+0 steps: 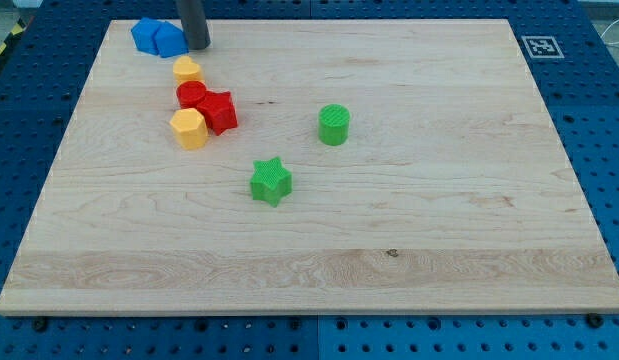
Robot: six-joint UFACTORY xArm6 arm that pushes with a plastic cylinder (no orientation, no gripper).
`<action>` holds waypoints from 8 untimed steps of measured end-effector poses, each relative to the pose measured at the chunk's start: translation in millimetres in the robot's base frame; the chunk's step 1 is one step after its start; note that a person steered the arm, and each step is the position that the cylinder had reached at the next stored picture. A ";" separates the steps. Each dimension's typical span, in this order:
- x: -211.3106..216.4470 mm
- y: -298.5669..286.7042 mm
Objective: Move your arm towards green star
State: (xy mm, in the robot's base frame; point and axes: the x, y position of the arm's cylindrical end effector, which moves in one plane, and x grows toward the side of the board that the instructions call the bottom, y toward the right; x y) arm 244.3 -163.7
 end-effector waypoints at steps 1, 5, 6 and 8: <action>0.0 -6.2; -22.6 10.6; -27.9 19.8; -27.9 20.1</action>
State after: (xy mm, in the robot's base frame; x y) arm 216.4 -143.6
